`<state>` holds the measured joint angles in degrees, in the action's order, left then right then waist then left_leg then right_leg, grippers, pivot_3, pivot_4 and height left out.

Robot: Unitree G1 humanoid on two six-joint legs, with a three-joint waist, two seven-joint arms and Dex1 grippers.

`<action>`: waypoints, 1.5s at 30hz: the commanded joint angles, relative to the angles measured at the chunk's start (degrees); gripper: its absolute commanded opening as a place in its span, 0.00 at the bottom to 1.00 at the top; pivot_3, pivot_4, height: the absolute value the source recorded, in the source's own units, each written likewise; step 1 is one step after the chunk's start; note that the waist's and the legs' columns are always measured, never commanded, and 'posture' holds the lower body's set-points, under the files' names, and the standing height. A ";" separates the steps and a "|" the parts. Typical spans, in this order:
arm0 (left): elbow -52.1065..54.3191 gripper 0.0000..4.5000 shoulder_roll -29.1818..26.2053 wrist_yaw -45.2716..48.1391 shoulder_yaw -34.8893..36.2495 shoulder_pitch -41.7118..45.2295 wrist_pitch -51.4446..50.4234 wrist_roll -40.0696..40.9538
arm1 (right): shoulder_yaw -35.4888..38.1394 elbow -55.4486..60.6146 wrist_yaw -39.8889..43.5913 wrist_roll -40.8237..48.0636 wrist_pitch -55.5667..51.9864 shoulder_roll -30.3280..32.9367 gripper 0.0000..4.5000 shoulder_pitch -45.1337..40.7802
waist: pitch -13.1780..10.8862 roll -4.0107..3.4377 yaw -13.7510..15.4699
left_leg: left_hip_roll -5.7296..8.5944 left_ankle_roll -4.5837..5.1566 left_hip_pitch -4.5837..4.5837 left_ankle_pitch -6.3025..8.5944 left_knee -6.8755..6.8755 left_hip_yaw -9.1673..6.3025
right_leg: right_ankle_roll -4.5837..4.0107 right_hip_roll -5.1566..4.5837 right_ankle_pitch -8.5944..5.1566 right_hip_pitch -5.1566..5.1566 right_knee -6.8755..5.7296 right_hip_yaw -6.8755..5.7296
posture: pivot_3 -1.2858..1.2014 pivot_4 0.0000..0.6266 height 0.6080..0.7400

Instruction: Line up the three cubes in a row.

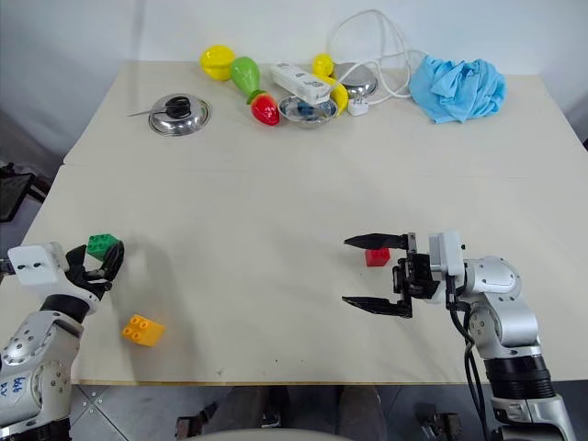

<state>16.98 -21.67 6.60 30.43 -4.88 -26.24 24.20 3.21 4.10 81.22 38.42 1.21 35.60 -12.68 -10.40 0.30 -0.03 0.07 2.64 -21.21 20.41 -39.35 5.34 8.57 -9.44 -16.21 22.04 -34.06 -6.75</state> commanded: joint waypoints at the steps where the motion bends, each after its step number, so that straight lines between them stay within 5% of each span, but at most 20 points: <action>1: 0.23 0.46 -2.03 0.94 0.79 0.77 0.26 -0.50 | 2.24 1.54 -0.85 0.17 0.69 -0.04 1.00 0.36 | 0.00 0.00 0.09 | 0.00 0.00 0.00 0.00 0.00 -0.01 | 0.00 0.00 0.00 0.00 0.00 0.00 | 0.52 0.24 1.00; 3: -1.36 0.32 -5.03 3.20 0.58 1.05 1.06 -1.53 | 2.54 2.14 -1.44 0.10 0.53 -0.03 1.00 0.83 | 0.00 0.00 0.10 | 0.00 0.00 0.00 0.00 0.00 -0.02 | 0.00 -0.01 0.00 -0.01 0.00 -0.01 | 0.52 0.24 1.00; 8: -4.12 0.33 -13.58 21.78 1.24 5.88 3.14 7.67 | 5.02 5.26 -2.81 1.09 -1.24 1.81 1.00 3.77 | 0.00 0.00 0.28 | -0.01 -0.01 -0.03 0.01 0.00 -0.04 | -0.01 0.00 0.00 0.00 0.01 -0.08 | 0.52 0.24 1.00; 11: -6.56 0.33 -23.24 43.25 -4.44 12.70 3.29 12.66 | 10.19 6.08 -3.12 2.50 -3.17 5.35 1.00 7.46 | -0.02 -0.01 1.24 | -0.01 -0.02 -0.17 0.01 -0.17 -0.11 | -0.01 -0.02 -0.01 0.06 -0.03 -0.16 | 0.52 0.24 1.00; 15: -13.12 0.33 -26.90 55.45 -16.98 25.66 2.99 9.84 | 16.05 5.06 -3.56 2.72 -3.69 7.44 1.00 12.48 | 0.06 -0.31 1.25 | 0.06 -0.03 0.06 0.10 -0.20 -0.02 | 0.00 -0.03 0.00 -0.19 0.06 -0.15 | 0.52 0.24 1.00; 20: -20.06 0.33 -20.43 62.54 -34.95 43.37 2.12 2.33 | 25.19 2.28 -5.19 1.55 -1.93 7.99 1.00 19.76 | 0.01 -0.33 1.94 | 0.25 0.02 -0.03 0.07 -0.26 0.01 | 0.03 0.17 0.02 -0.31 0.10 -0.31 | 0.52 0.24 1.00; 28: -25.59 0.33 -6.47 60.69 -49.48 52.88 -0.52 -6.43 | 29.94 8.72 -10.11 1.70 -2.39 5.43 1.00 28.30 | -0.02 -0.29 1.25 | 0.02 -0.01 0.01 0.07 -0.27 0.05 | 0.10 0.46 0.03 -0.33 0.23 -0.19 | 0.52 0.24 1.00; 45: -40.56 0.33 4.44 56.30 -51.90 55.50 9.62 -17.90 | 28.98 3.57 -3.87 1.65 0.70 4.41 1.00 31.59 | -0.03 -0.27 1.61 | -0.27 -0.01 -0.05 0.06 -0.61 -0.03 | 0.16 0.52 0.08 -0.39 0.20 -0.07 | 0.52 0.24 1.00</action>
<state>-23.65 -17.99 62.65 -21.78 49.24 -17.92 6.50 31.73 7.84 76.71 39.49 1.24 40.01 19.12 -10.44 0.03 1.59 -0.23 2.63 -21.25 20.48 -39.97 5.31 8.73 -8.93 -16.14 21.64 -33.87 -6.82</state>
